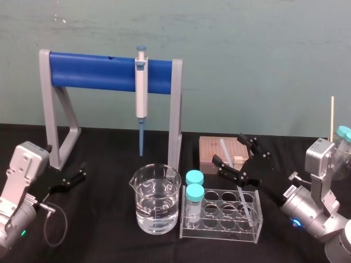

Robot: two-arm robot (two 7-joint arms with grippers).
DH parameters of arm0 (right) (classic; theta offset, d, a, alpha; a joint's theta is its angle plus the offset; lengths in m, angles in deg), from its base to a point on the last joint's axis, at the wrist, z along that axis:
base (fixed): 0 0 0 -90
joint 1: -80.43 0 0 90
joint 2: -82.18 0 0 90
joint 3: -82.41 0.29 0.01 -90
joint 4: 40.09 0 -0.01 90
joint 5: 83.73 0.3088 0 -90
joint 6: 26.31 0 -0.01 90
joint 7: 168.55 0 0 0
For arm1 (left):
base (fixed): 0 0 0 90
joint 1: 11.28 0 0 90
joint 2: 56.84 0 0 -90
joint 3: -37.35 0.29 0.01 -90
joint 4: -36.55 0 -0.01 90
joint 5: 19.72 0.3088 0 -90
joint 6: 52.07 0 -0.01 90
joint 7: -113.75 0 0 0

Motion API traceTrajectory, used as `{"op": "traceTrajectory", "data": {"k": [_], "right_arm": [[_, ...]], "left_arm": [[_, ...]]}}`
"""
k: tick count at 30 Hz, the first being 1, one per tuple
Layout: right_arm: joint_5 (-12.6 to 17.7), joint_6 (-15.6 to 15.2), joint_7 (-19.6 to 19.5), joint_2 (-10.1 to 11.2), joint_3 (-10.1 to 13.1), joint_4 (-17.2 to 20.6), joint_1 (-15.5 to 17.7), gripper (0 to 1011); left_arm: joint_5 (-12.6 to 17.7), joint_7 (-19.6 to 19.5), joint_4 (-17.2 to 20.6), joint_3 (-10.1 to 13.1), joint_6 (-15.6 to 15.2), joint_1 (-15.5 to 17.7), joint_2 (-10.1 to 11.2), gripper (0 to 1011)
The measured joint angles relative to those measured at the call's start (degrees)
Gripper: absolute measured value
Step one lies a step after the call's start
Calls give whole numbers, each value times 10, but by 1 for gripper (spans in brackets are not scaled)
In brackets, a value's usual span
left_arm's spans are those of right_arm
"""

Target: Pick up the stirring rod with one hand, then place it down.

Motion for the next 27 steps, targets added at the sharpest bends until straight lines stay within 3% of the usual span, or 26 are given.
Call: {"op": "traceTrajectory", "data": {"k": [9, 15, 22, 27], "right_arm": [[-16, 28, -30, 1, 17, 30, 15, 1003], [-26, 41, -66, -1, 46, 68, 36, 1003], [-34, 10, -115, -1, 85, 105, 68, 1002], [-40, -42, -145, 4, 110, 116, 92, 1003]], "left_arm": [[0, 0, 0, 0, 0, 0, 0, 1000], [0, 0, 0, 0, 0, 0, 0, 1001], [0, 0, 0, 0, 0, 0, 0, 1001], [0, 0, 0, 0, 0, 0, 0, 1000]]}}
